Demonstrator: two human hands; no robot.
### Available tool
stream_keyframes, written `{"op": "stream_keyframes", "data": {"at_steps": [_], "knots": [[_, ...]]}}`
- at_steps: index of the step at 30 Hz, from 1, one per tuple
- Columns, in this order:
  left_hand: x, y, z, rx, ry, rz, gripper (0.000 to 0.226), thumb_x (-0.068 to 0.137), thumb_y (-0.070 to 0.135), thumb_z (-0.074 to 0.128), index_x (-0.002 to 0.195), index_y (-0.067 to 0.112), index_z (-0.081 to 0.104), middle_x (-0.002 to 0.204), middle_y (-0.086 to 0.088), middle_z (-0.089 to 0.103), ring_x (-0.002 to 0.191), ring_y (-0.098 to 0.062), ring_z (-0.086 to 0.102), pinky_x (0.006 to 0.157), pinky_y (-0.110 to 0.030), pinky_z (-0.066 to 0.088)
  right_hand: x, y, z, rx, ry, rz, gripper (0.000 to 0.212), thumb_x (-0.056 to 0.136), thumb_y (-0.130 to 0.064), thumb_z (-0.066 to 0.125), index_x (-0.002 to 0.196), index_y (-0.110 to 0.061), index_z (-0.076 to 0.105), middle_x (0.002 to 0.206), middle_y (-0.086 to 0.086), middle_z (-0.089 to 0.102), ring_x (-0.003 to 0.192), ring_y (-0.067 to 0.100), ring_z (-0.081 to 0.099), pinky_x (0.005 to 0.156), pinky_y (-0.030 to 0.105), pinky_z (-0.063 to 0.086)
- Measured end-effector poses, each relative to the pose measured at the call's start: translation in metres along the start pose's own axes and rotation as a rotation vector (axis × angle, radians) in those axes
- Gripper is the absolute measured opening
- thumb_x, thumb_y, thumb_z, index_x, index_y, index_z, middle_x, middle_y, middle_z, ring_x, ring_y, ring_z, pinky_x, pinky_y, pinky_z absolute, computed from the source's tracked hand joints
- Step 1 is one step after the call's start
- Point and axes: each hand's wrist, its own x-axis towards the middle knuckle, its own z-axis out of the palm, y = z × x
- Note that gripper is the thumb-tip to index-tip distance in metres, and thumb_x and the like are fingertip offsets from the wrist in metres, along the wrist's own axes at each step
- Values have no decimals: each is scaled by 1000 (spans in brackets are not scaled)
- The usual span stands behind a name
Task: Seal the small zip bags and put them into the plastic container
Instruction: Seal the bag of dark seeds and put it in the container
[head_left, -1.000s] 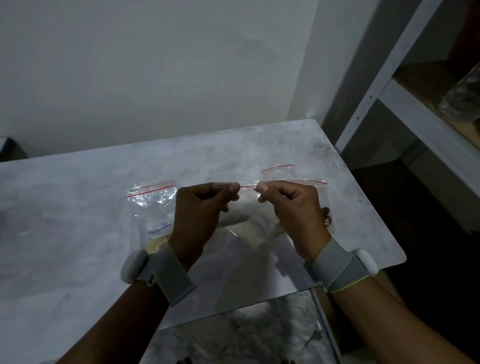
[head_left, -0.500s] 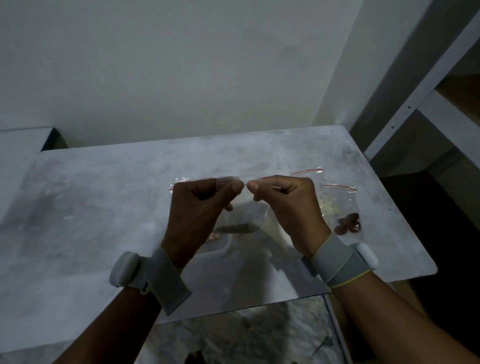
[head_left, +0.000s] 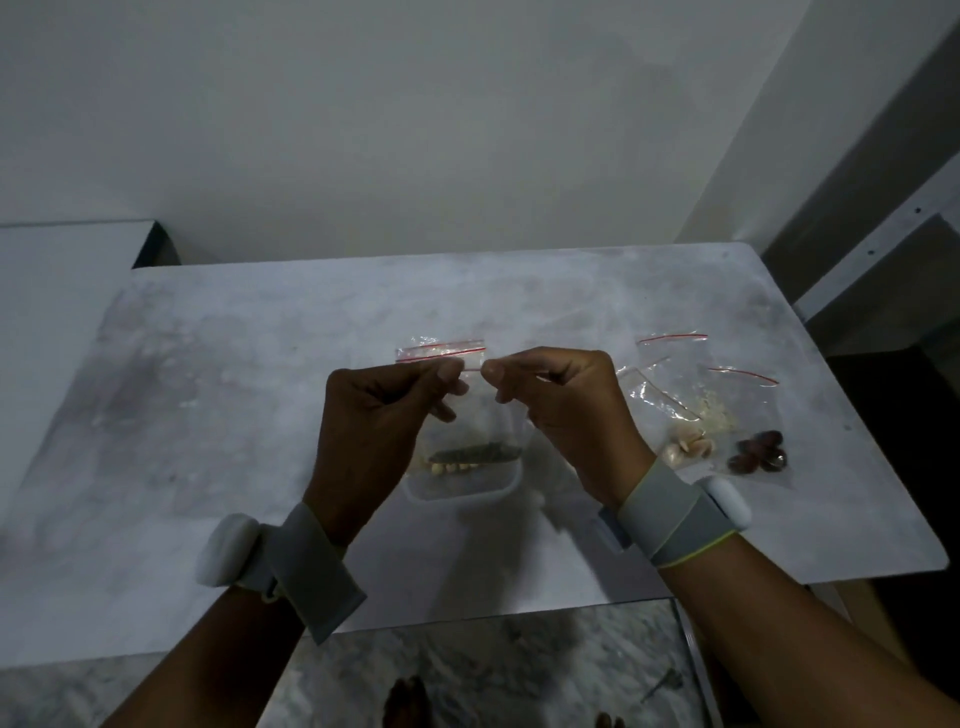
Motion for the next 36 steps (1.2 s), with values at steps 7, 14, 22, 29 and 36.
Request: {"op": "stream_keyframes", "data": {"at_steps": [7, 14, 22, 29, 36], "knots": [[4, -35, -5, 190, 46, -64, 8, 92, 13, 65, 94, 13, 74, 79, 2, 73, 72, -5, 70, 70, -14, 55, 11, 32, 21, -18, -53, 125, 6, 86, -11, 74, 82, -12, 77, 68, 0, 72, 53, 13, 56, 44, 25, 47], [14, -45, -3, 507, 141, -63, 54, 83, 36, 75, 131, 18, 59, 127, -5, 64, 110, -21, 57, 96, -46, 47, 30, 43, 26, -30, 113, 162, 20, 82, -11, 78, 102, -8, 76, 90, 6, 72, 75, 15, 65, 52, 18, 51], [13, -31, 47, 505, 124, 225, 42, 83, 26, 72, 122, 16, 63, 121, -8, 60, 114, -20, 51, 95, -37, 43, 28, 56, -33, -149, 320, 144, 22, 82, -15, 78, 104, -17, 76, 99, 11, 75, 80, 15, 65, 77, 29, 55], [15, -34, 130, 417, -162, 150, 33, 84, 16, 74, 116, 17, 69, 107, -1, 69, 89, -8, 62, 76, -22, 54, 16, 77, -115, -323, 424, 204, 16, 80, -12, 75, 92, -21, 79, 84, -5, 75, 78, 4, 67, 83, 27, 55], [21, -54, 180, 478, -214, 2, 44, 82, 19, 76, 124, 12, 65, 120, -8, 68, 99, -15, 63, 89, -30, 53, 4, 92, -165, -402, 487, 263, 27, 79, -17, 77, 105, -24, 74, 109, 4, 72, 104, 19, 66, 98, 34, 50]]}}
